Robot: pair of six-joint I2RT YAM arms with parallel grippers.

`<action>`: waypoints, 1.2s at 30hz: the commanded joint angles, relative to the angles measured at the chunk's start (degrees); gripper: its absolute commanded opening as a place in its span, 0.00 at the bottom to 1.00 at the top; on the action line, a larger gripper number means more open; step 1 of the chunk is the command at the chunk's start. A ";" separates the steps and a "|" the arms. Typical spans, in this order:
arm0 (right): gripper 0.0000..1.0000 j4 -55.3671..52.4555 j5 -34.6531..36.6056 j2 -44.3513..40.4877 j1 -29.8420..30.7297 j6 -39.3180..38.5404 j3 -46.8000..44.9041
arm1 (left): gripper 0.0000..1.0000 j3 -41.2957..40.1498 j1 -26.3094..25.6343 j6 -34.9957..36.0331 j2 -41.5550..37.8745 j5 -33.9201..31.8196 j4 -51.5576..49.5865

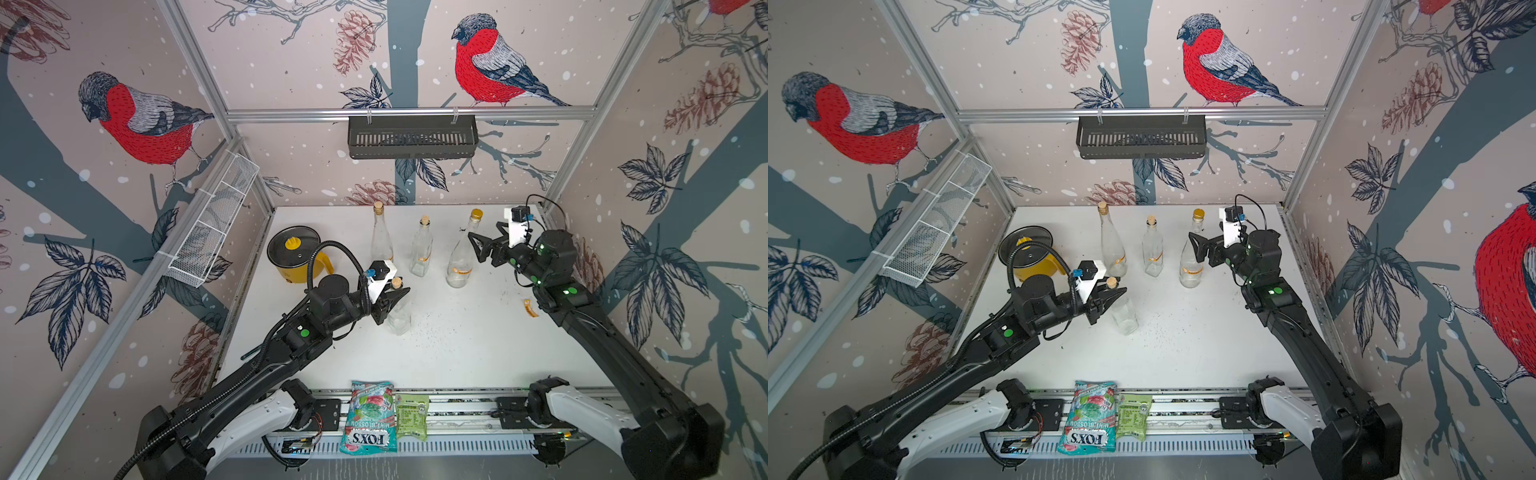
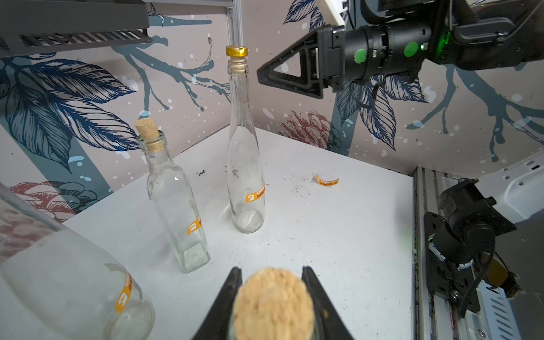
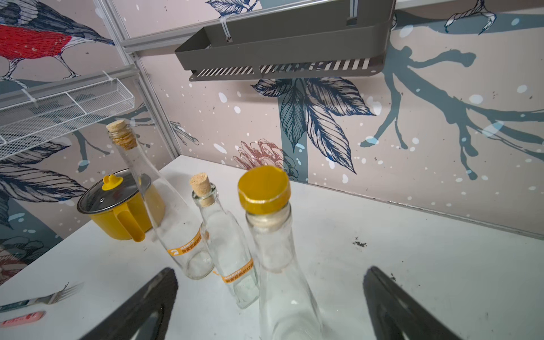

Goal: Remove the label from the bottle
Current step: Pick up the bottle from the center of the board.

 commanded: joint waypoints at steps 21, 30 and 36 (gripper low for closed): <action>0.97 3.45 8.18 9.31 4.00 -10.68 10.65 | 0.00 0.73 -0.06 1.07 -2.25 -16.65 1.43; 0.99 -4.73 10.30 14.88 14.17 -18.18 22.88 | 0.00 1.60 0.04 0.86 -7.65 -24.85 -5.37; 0.99 -3.51 7.50 24.00 21.68 -18.97 29.48 | 0.00 1.62 0.94 1.87 -12.55 -21.91 -9.61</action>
